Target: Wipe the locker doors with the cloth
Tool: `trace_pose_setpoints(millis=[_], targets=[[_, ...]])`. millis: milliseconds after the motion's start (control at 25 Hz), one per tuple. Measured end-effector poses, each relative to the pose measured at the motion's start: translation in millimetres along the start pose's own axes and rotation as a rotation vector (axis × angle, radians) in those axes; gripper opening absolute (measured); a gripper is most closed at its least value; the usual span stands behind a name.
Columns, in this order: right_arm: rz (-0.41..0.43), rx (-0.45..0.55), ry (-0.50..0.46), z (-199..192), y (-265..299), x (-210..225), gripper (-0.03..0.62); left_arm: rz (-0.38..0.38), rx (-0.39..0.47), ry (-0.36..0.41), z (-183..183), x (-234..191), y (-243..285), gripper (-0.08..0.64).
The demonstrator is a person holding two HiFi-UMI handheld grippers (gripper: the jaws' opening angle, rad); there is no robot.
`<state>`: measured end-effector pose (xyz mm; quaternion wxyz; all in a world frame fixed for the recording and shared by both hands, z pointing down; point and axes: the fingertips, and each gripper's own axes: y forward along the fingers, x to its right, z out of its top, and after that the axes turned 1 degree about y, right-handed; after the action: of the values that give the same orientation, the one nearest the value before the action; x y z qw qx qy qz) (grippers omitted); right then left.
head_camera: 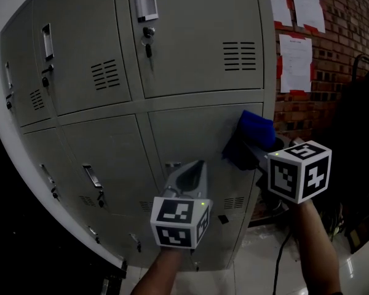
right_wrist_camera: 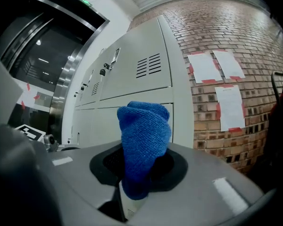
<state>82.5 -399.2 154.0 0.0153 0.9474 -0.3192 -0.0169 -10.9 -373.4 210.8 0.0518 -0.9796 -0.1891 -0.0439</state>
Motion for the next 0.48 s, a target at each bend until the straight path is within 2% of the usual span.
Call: trace_pose_setpoints(millis=[240,480], targets=[[0.034,-0.009,-0.022,-7.3,-9.7,-0.1,0.084,0.019,-0.008,0.003,-2.1,14.9,0.4,0.003],[0.101,0.056,-0.027,-18.7,-30.2,-27.4,0.084,0.099,-0.025,-0.005,-19.8,19.5,-20.9,0.003]])
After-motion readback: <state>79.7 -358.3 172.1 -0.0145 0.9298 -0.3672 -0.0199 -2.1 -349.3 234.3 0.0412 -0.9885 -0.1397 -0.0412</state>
